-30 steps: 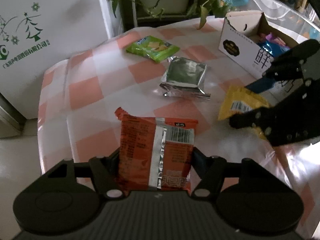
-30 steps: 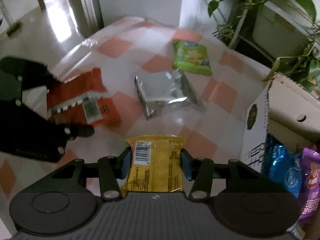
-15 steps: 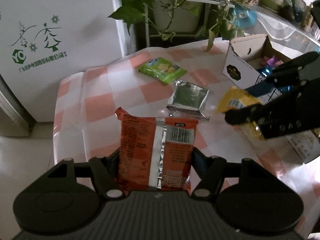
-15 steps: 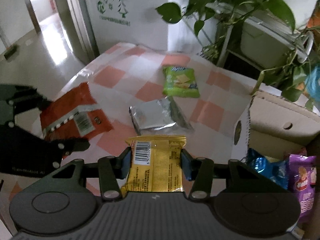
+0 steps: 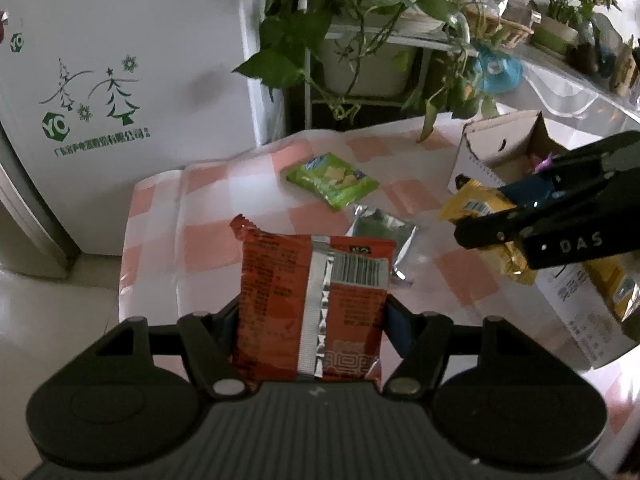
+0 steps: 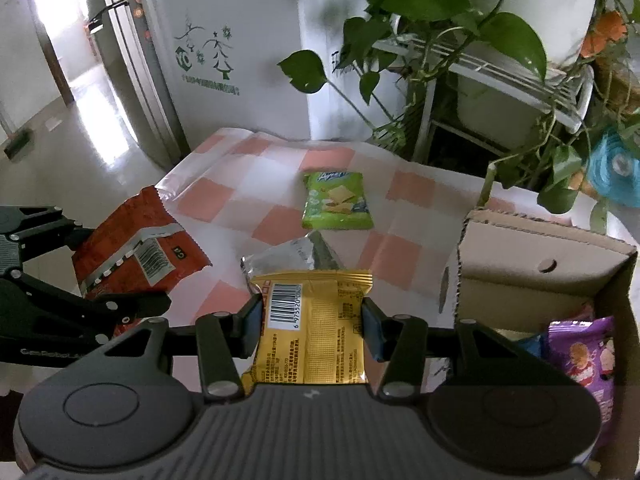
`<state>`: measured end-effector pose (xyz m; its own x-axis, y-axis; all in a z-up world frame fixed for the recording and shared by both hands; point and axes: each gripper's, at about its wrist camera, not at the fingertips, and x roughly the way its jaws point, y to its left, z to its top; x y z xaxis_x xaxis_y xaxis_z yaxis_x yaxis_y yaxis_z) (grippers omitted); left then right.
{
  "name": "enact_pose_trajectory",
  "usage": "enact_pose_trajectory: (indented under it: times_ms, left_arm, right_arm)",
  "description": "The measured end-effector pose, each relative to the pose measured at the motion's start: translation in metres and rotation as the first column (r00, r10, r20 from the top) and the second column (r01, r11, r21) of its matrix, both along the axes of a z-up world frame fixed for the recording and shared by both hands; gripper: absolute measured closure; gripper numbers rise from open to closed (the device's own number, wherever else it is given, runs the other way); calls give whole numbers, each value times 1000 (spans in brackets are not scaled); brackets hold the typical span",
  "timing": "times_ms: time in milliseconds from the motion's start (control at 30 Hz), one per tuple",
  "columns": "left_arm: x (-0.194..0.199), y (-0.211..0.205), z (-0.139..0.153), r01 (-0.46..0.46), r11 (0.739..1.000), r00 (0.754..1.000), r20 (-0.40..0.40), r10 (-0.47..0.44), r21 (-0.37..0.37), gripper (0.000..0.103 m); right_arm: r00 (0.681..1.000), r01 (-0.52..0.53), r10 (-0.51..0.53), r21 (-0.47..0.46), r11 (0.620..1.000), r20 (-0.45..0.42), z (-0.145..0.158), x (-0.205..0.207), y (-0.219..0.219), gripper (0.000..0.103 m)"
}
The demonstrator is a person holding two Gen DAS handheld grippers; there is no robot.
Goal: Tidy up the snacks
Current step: 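Lift both packets and carry them over the cardboard box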
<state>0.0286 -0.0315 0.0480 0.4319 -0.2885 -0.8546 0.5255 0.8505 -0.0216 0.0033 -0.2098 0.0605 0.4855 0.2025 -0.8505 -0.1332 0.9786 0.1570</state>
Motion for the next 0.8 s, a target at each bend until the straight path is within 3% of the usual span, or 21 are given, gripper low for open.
enact_pose_trajectory:
  times_ms: [500,800]
  left_arm:
    - [-5,-34,19,7,997,1000,26,-5,-73,34]
    - [-25,-71,25,88,991,996,42,-84,-99,34]
  right_arm:
    - [996,48,-46,-22,999,78,24,-9,-26,46]
    - [988,114,-110,-40,993,110,36,-18,-58,46]
